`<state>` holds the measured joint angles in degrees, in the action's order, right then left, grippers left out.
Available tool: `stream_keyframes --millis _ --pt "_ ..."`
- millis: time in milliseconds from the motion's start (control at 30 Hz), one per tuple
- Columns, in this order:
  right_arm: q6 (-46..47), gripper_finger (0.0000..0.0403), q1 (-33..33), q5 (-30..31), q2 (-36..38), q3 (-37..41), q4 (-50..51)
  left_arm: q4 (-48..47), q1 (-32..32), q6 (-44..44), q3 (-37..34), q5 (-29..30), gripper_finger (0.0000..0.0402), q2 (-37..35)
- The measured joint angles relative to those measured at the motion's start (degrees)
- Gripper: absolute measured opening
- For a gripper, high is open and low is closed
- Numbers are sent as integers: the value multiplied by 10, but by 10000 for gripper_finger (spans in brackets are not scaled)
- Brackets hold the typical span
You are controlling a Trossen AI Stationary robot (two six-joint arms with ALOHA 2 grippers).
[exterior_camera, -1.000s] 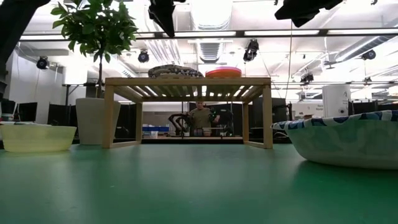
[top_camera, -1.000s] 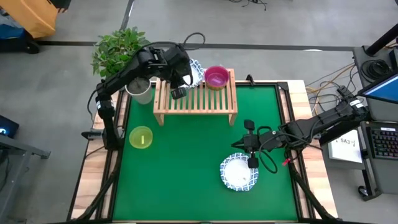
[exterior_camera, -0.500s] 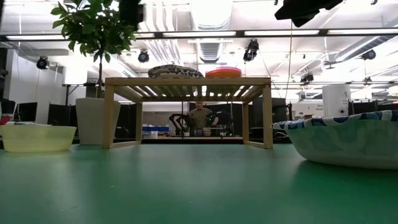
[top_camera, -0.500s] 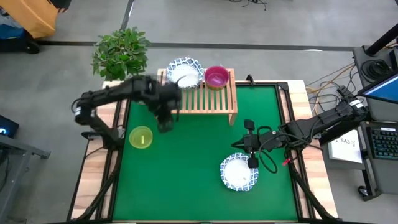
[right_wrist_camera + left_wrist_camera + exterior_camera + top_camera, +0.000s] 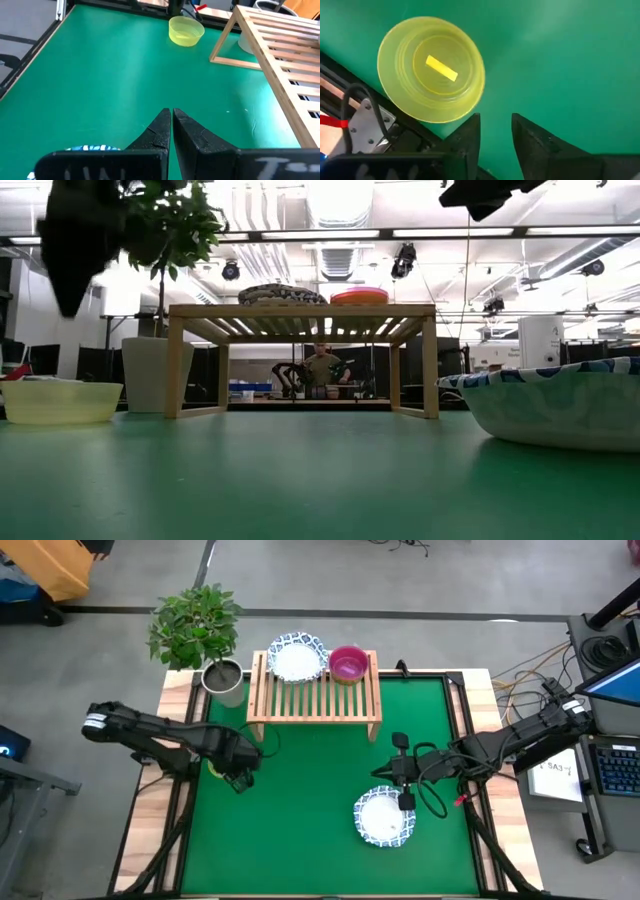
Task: Place and stack bowls onto a shelf
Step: Stack the yellow bowl on top of the purple bowl on the shelf
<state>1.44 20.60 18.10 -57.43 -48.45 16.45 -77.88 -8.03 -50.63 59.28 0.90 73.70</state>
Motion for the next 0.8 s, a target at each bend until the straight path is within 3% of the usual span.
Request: stream_keyframes --millis 200,400,800 --pt "0 9 0 0 0 0 -15 90 -2 -11 -93 19 129 -6" --pt "8 9 0 0 0 2 -18 175 -2 -12 -150 43 133 7" --pt "9 9 0 0 0 6 -20 222 -1 -40 -181 92 79 39"
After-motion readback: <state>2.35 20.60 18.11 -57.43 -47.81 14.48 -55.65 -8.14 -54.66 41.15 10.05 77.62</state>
